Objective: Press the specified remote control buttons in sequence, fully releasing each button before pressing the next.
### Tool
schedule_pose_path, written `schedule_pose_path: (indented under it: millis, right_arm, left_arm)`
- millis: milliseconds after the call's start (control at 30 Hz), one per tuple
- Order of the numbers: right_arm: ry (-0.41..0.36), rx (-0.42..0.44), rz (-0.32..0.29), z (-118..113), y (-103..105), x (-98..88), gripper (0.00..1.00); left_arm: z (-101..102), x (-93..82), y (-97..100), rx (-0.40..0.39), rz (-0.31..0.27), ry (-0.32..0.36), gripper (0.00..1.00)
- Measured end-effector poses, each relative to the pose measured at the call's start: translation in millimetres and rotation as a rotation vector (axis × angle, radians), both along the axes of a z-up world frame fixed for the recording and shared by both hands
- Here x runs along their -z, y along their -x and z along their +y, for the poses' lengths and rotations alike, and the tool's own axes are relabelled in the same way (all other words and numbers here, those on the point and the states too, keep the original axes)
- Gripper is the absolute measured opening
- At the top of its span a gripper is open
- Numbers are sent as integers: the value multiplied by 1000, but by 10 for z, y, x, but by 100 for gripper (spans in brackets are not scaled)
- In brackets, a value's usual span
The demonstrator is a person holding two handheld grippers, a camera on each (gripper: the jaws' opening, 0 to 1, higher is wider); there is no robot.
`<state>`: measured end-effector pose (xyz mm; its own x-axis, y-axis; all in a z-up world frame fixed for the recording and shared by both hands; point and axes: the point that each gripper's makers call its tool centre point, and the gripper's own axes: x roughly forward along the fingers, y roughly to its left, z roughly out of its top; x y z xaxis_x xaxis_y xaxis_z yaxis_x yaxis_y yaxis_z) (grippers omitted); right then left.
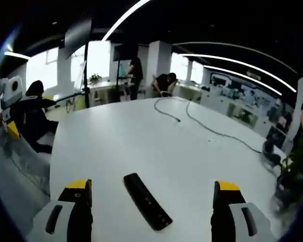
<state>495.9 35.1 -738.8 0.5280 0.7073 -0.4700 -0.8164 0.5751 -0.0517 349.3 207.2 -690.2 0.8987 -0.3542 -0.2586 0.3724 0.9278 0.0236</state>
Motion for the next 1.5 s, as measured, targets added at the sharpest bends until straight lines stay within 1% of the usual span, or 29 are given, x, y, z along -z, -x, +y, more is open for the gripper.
schedule_pose_path:
  millis: [200,333,433,667,800,900,933,1067,1133,1167,1233,1333,1400,1500]
  right_arm:
    - [-79,59,-19,-118,148,-260,99]
    - [-152,116,-71,-216,276,-492,99]
    - [-191,148,-84,-283,385,-609,99]
    - [-198,189,-122,-450,627,-757,99]
    - [-194,230,-157,-588,756,-828,99]
    - [-183,257,-174,-677,829,-839,99]
    - [-178,273,-193,-738,874,-845,99]
    - [-192,279,-214,-806,978,-895,99]
    - [-175,288,-222,-843,1018,-893,99]
    - [-154,290,-232,-867,1039,-881,99]
    - [-144,297,-239,-925,1058,-855,99]
    - [-156,308,-227,-975,1092,-816,99]
    - [-151,314,-225,-1001,1117,-784,99]
    - [-157,319,-221,-1008,1140,-767,99]
  left_arm:
    - [1,-15,1,1,-8,5,98]
    - [1,-12,4,1,-7,1,98]
    - [-9,-25,9,3,-10,4,98]
    - [-24,-43,16,11,-17,1,98]
    - [-20,-60,16,8,-19,9,98]
    - [-22,-59,20,12,-17,12,98]
    - [-24,-55,21,13,-13,15,98]
    - [-33,-43,29,16,-6,13,98]
    - [-39,-45,28,18,-6,14,98]
    - [-40,-46,29,18,-7,14,98]
    - [-41,-48,30,19,-7,14,98]
    - [-37,-57,31,16,-11,16,98]
    - [-35,-57,32,14,-10,19,98]
    - [-38,-52,36,15,-7,22,98]
